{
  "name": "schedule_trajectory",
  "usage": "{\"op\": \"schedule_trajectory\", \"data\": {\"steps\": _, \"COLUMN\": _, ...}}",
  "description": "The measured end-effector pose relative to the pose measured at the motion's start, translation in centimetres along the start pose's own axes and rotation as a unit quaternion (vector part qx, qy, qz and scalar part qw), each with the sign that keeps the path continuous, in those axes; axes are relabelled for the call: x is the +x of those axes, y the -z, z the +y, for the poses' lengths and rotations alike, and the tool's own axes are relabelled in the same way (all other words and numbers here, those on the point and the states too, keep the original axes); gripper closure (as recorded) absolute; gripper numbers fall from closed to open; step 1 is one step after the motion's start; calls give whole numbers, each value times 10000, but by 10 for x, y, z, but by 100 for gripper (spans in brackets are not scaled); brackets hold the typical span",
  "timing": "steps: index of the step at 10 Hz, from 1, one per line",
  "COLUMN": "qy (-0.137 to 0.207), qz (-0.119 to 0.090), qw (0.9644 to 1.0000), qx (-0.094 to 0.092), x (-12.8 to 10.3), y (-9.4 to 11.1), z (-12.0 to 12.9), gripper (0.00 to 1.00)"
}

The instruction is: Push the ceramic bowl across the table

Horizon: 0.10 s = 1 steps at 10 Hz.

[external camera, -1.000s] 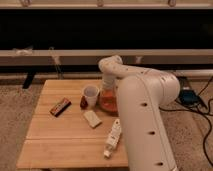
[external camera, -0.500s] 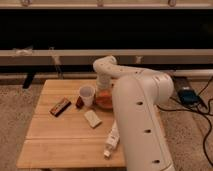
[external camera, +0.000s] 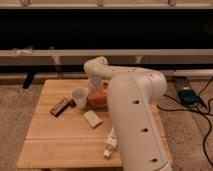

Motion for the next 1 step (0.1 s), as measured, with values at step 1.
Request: {"op": "schedule_trajectory", "data": {"steps": 1, "qy": 114, "qz": 10, "qw": 9999, "qx": -60, "x": -1, "y": 0, "z": 13, "gripper": 35}}
